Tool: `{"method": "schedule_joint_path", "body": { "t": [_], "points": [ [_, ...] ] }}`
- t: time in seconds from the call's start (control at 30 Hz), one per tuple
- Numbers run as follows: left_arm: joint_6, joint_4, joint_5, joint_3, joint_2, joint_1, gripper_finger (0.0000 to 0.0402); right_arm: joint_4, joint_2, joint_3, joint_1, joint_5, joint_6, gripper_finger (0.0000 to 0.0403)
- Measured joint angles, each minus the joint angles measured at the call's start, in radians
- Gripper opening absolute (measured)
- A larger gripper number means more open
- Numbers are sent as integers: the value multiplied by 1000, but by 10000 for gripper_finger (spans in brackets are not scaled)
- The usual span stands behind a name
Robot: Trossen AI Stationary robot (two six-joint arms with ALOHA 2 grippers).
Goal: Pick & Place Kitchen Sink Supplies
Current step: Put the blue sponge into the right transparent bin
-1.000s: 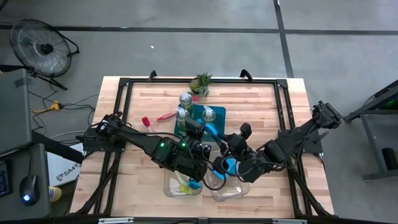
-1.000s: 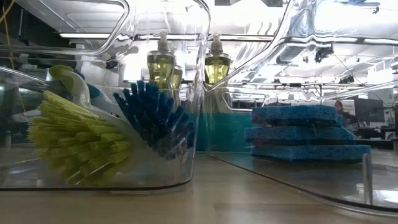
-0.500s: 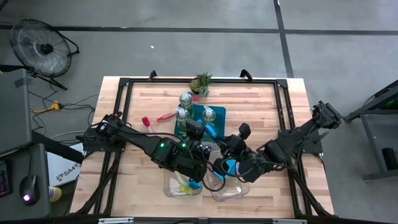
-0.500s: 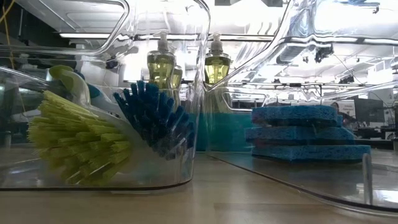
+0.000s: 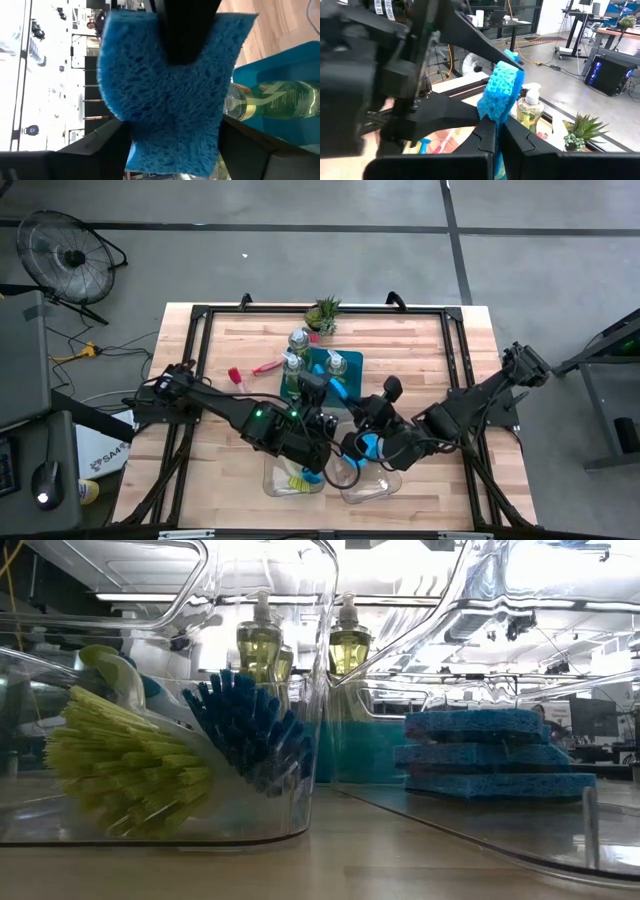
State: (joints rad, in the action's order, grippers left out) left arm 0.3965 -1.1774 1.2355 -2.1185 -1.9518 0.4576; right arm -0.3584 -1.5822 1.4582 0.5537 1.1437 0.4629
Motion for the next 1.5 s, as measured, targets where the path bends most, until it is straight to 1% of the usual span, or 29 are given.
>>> {"method": "schedule_joint_path", "body": {
  "t": [0.2,0.4,0.47,0.63,1.0,1.07,1.2,1.33,1.4,1.5],
  "points": [
    [28,-14,6,0,21,12,266,1,1,0,-11,-10,1,1],
    [26,-81,8,0,57,42,266,0,7,0,-26,-24,6,1],
    [26,-90,25,0,61,45,266,-2,7,0,-31,-26,7,1],
    [27,-117,41,-2,75,61,266,-5,6,0,-47,-66,7,0],
    [26,-167,55,-2,96,84,266,-4,6,0,-76,-94,7,0],
    [26,-179,65,-2,104,96,266,-6,7,0,-84,-111,7,0],
    [18,-198,122,-1,131,133,266,-27,29,0,-104,-141,7,0],
    [-59,-237,157,-1,168,170,266,-74,68,0,-122,-143,8,0],
    [-155,-294,151,-1,192,186,266,-105,93,0,-131,-145,16,0],
    [-348,-400,105,-1,229,187,266,-177,138,0,-146,-145,60,0]
  ]
}}
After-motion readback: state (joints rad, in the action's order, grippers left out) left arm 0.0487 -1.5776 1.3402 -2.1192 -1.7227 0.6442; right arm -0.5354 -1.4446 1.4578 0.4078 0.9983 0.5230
